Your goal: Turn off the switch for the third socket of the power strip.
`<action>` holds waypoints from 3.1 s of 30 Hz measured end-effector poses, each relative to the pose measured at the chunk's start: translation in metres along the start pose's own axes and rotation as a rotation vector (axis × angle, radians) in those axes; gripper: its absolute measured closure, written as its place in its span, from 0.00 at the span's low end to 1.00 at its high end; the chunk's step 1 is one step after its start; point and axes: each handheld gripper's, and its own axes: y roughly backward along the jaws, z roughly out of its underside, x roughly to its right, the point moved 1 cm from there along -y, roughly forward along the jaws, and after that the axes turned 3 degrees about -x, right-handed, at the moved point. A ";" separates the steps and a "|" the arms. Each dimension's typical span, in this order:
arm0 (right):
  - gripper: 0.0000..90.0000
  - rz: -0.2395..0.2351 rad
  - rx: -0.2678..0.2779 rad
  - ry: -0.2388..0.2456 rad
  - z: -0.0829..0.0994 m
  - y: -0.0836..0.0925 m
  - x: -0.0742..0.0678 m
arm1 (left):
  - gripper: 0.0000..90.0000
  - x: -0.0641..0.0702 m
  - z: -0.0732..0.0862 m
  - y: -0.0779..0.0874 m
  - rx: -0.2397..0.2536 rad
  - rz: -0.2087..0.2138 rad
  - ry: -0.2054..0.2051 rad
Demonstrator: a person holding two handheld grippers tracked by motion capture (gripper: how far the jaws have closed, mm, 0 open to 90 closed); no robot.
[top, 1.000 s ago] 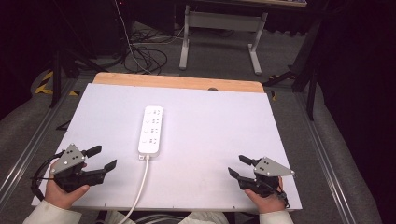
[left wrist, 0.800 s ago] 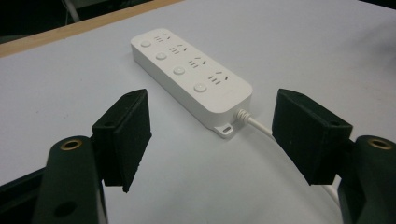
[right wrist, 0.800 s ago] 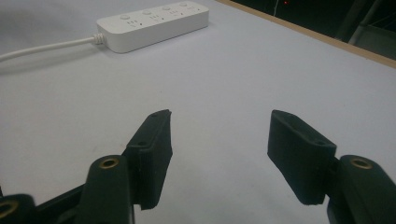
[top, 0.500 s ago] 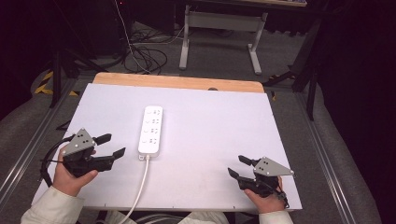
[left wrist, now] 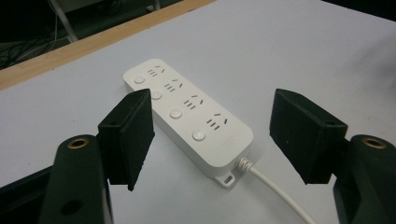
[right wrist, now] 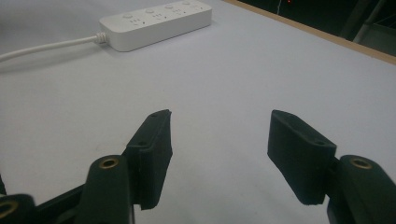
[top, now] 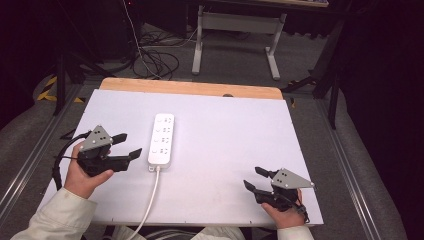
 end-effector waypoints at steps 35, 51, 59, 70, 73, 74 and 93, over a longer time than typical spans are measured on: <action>0.45 -0.009 -0.002 0.011 0.001 -0.001 0.000 | 0.78 -0.013 -0.037 -0.063 -0.066 -0.040 0.003; 0.45 -0.018 0.004 0.007 0.001 -0.001 0.000 | 1.00 -0.038 -0.033 -0.098 -0.131 -0.072 0.130; 0.45 -0.021 0.003 0.004 0.001 -0.001 0.000 | 1.00 -0.050 -0.029 -0.115 -0.122 -0.051 0.213; 0.45 -0.024 0.003 0.007 0.001 -0.001 0.000 | 1.00 -0.057 -0.021 -0.136 -0.113 -0.073 0.183; 0.45 -0.025 0.004 0.008 0.002 -0.001 0.000 | 1.00 -0.058 -0.019 -0.140 -0.116 -0.072 0.172; 0.45 -0.025 0.004 0.006 0.001 -0.001 0.000 | 1.00 -0.058 -0.018 -0.141 -0.120 -0.071 0.171; 0.45 -0.031 0.005 0.006 0.002 -0.001 0.000 | 1.00 -0.057 -0.010 -0.159 -0.167 -0.076 0.150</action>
